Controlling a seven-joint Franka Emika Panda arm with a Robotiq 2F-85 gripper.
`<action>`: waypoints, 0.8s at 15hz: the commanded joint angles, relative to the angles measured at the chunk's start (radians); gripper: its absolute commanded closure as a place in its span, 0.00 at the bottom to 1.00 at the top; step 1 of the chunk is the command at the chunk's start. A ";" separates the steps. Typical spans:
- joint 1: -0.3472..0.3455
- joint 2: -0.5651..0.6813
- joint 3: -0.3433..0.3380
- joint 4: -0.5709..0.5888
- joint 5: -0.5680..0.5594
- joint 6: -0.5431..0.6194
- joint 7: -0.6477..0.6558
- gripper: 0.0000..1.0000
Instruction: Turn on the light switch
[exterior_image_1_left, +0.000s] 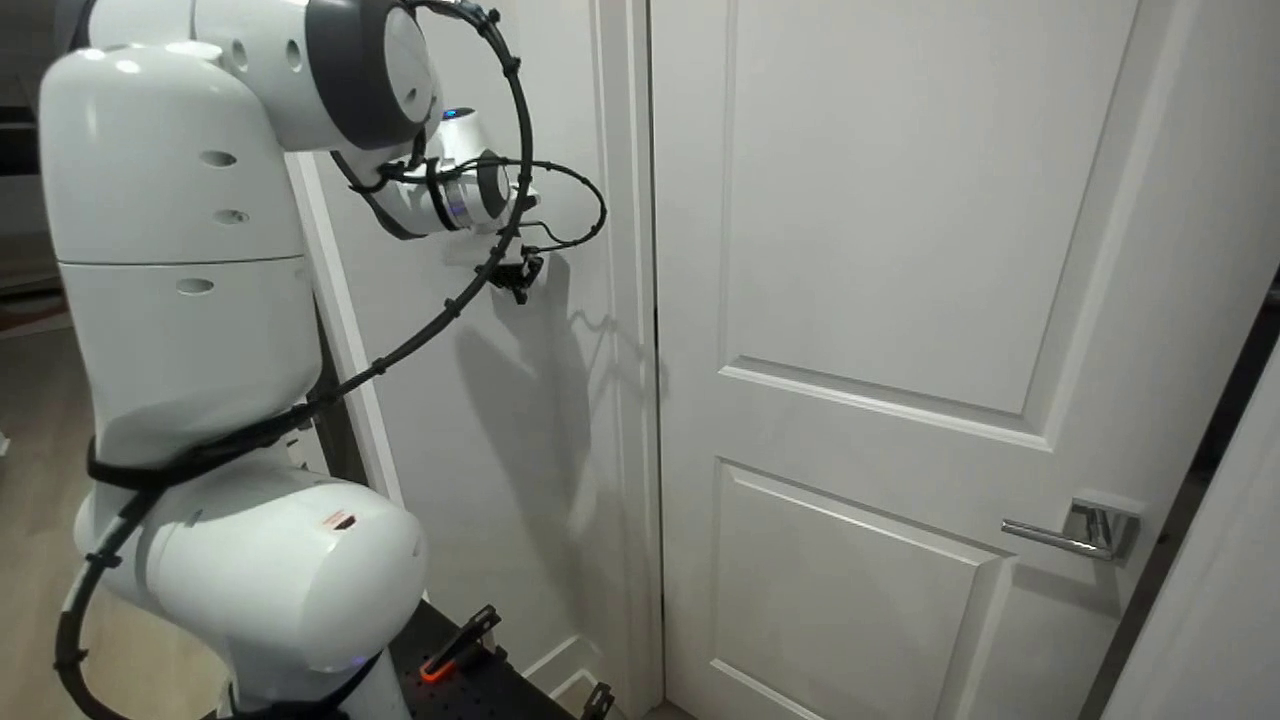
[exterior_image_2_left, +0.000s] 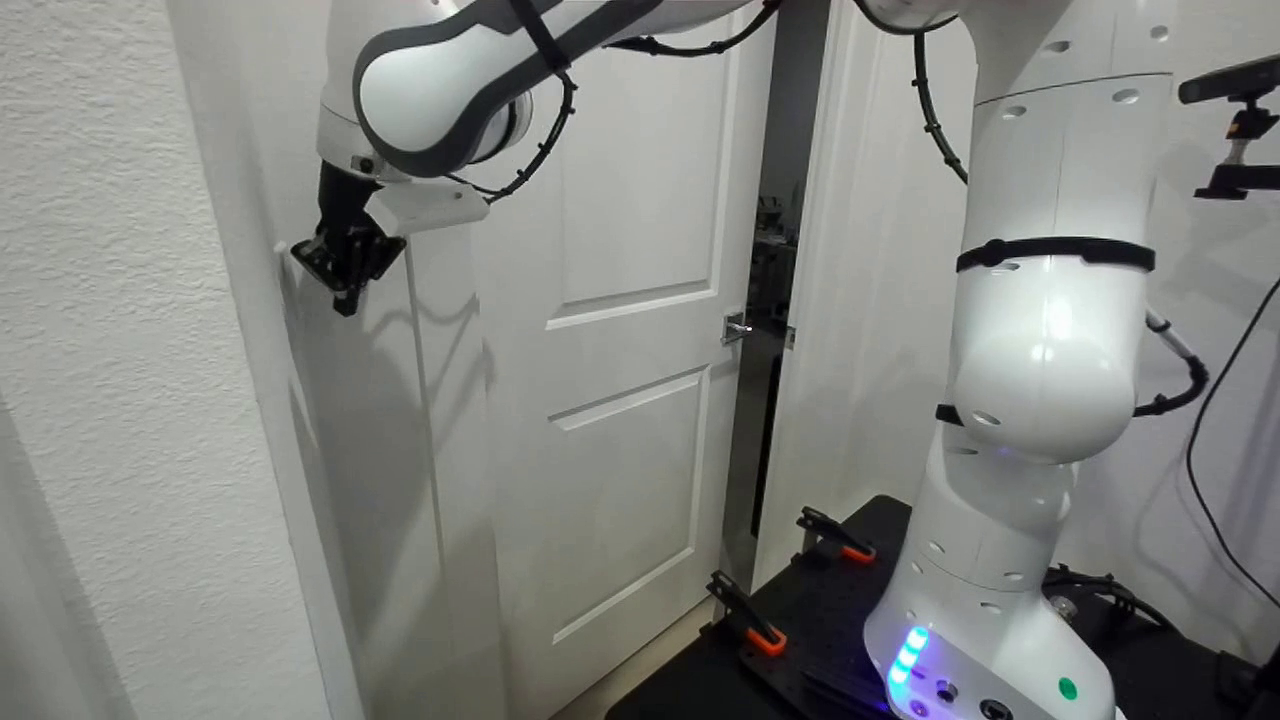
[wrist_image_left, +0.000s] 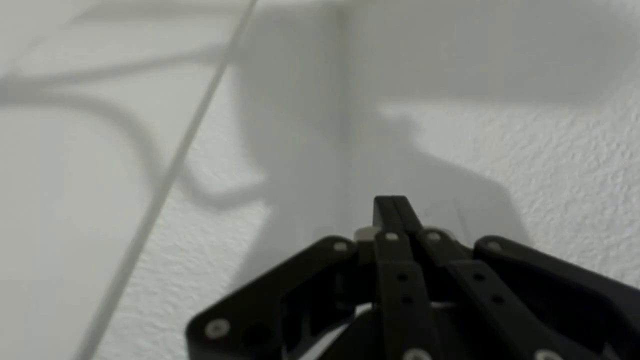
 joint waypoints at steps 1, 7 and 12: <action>0.036 -0.064 -0.051 0.035 0.023 -0.278 -0.034 1.00; 0.025 -0.120 -0.068 0.077 0.119 -0.598 -0.097 0.74; 0.018 -0.173 -0.088 0.066 0.145 -0.715 -0.092 0.44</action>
